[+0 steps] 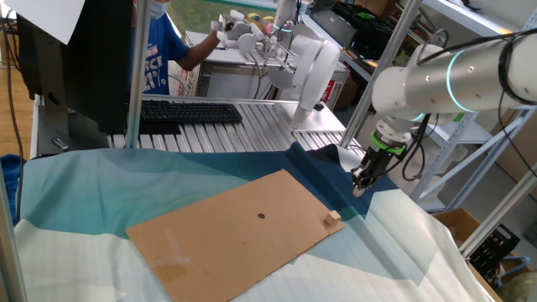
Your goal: Grab the block and place it at the designated location
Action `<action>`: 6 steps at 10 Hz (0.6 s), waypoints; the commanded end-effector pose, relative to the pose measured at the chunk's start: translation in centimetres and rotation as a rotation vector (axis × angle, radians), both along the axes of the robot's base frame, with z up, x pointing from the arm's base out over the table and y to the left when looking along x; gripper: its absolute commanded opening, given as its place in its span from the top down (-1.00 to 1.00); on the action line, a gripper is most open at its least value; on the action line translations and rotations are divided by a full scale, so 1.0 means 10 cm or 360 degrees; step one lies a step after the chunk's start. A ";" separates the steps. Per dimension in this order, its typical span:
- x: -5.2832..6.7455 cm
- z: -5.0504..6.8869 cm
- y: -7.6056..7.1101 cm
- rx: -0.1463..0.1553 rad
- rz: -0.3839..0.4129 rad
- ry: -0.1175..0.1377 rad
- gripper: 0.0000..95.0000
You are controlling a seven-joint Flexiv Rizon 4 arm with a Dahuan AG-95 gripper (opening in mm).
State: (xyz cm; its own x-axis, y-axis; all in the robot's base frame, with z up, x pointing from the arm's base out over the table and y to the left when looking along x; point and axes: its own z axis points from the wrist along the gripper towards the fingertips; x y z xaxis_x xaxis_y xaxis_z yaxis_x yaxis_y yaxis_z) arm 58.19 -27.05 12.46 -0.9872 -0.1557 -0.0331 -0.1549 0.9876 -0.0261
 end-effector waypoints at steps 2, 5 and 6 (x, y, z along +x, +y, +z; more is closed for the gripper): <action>0.01 -0.01 0.00 0.0018 -0.0006 0.0009 1.00; 0.00 -0.03 0.05 0.0041 -0.0005 0.0004 1.00; 0.01 -0.04 0.08 0.0054 0.0012 0.0001 1.00</action>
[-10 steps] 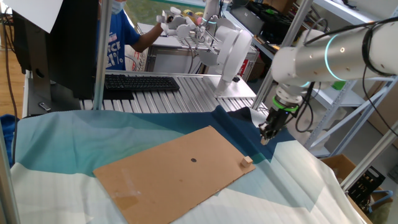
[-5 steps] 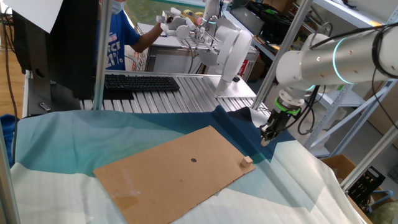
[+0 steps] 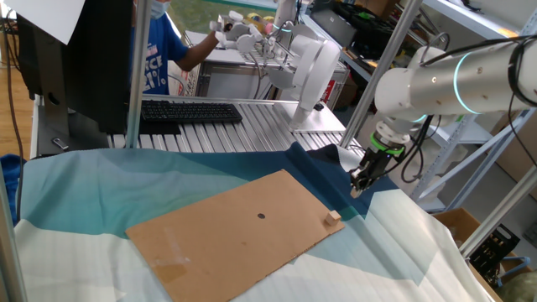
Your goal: Grab the block and place it at the designated location
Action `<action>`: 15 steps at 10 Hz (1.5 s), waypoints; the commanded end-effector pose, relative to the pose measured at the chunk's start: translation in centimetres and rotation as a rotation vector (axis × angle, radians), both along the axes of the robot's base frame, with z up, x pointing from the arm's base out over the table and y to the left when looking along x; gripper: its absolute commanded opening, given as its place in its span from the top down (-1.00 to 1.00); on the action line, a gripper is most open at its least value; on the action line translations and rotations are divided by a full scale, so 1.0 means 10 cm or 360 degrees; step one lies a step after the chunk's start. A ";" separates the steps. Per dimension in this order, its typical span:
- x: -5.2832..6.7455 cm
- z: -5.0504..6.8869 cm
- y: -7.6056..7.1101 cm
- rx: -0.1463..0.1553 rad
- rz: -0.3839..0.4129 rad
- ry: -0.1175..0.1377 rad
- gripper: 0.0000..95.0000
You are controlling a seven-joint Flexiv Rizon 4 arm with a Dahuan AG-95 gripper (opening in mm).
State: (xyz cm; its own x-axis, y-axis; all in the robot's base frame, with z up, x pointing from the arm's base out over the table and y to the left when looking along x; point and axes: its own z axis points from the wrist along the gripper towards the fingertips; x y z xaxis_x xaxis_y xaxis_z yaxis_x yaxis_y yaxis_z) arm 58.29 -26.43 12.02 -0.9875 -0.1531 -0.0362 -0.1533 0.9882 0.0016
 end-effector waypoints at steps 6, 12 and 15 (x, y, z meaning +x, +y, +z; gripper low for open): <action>0.04 -0.25 0.13 0.0001 0.0072 -0.0068 1.00; 0.02 -0.47 0.18 0.0022 0.0034 -0.0068 1.00; 0.02 -0.47 0.18 0.0038 0.0043 -0.0041 1.00</action>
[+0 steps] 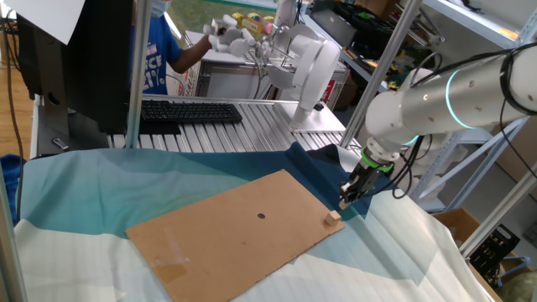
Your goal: Grab the block and place it at the designated location
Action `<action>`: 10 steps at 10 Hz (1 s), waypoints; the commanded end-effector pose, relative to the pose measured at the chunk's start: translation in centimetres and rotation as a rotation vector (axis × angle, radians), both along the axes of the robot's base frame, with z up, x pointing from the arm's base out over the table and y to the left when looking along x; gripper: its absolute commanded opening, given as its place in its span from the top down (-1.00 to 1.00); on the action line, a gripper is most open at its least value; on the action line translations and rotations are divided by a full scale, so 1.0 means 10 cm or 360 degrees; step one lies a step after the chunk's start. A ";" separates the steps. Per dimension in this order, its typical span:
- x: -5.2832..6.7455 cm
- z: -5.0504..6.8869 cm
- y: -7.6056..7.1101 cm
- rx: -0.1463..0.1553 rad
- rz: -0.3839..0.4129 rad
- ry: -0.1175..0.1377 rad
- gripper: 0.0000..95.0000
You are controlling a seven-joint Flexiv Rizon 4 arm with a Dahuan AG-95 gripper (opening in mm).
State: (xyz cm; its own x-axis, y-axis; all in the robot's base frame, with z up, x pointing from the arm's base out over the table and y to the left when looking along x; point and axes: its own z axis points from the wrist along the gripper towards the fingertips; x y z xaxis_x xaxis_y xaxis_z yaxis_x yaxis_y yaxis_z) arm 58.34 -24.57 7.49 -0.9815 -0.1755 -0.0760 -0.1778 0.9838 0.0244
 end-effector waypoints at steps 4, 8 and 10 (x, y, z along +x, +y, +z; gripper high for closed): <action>0.02 -0.01 -0.01 -0.0097 0.0005 0.0026 1.00; 0.02 -0.01 -0.01 -0.0109 -0.0054 0.0025 1.00; 0.02 -0.01 -0.01 -0.0119 -0.0056 0.0031 1.00</action>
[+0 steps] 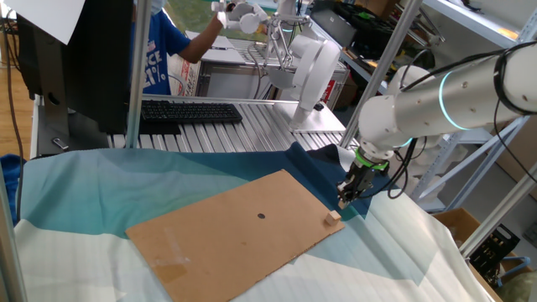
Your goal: Grab the block and place it at the designated location
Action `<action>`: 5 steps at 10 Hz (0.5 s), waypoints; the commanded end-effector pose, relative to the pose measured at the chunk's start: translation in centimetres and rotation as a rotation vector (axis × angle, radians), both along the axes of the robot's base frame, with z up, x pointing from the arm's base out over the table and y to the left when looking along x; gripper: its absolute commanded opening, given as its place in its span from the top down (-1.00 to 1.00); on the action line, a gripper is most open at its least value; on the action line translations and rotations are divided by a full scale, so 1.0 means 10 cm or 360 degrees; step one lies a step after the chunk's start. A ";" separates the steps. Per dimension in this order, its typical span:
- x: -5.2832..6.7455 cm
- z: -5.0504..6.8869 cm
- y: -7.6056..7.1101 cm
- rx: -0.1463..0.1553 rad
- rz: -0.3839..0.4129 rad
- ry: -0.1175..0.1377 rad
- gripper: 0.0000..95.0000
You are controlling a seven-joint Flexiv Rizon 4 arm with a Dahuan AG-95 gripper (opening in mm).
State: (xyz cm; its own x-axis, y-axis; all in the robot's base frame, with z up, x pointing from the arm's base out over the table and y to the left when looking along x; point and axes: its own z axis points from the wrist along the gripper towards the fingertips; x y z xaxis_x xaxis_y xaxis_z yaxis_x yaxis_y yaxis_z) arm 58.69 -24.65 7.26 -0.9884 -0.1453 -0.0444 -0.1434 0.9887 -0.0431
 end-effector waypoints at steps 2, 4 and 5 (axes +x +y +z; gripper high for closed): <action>-0.02 0.00 0.01 0.0005 -0.0011 -0.0013 1.00; -0.01 -0.01 0.03 0.0020 0.0032 -0.0022 1.00; 0.00 -0.03 0.05 0.0022 0.0065 -0.0023 1.00</action>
State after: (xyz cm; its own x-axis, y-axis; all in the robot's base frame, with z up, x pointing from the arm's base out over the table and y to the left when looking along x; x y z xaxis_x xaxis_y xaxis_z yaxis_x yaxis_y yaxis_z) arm 58.67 -24.09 6.87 -0.9818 -0.1771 -0.0683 -0.1752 0.9840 -0.0335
